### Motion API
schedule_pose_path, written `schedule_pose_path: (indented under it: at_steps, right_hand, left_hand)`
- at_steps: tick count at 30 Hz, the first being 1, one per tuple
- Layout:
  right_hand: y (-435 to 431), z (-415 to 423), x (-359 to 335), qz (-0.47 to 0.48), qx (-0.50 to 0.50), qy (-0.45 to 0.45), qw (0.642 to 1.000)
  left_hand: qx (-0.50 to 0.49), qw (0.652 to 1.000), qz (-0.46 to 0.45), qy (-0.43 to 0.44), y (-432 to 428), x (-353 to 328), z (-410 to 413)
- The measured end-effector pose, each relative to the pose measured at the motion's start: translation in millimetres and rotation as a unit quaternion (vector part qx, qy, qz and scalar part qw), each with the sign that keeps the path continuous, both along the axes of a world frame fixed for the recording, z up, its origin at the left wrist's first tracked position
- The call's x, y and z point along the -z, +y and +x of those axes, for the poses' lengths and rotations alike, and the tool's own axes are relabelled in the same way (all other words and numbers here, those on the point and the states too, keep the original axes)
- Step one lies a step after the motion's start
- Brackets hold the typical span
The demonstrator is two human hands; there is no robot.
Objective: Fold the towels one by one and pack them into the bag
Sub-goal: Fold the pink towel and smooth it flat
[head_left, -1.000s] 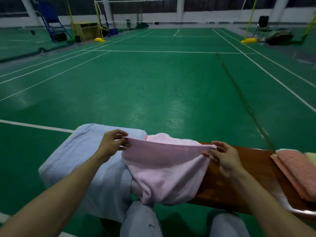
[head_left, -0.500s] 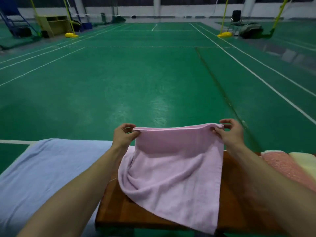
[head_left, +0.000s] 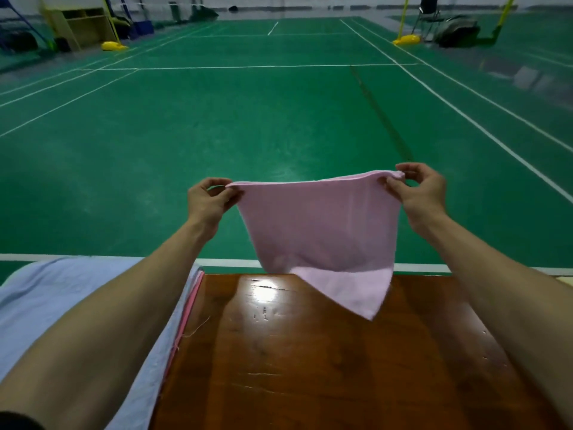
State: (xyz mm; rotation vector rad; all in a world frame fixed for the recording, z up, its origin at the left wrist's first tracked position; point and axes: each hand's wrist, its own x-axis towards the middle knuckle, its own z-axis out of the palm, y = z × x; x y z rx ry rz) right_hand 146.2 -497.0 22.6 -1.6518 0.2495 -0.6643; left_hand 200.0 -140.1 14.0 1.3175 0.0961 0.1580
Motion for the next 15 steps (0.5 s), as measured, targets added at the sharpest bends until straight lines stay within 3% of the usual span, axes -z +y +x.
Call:
schedule_pose_path:
  at_steps: [9,15]
  right_hand:
    - [15.9,-33.8,52.7,0.019,-0.035,0.104,0.994]
    - [26.4,-98.1,66.8,-0.022,-0.027,0.135,0.99]
  left_hand:
    - [0.008,0.99,0.116,0.084,25.1,46.3,-40.7]
    - [0.012,0.973,0.224,0.057,50.8,44.9,-87.5]
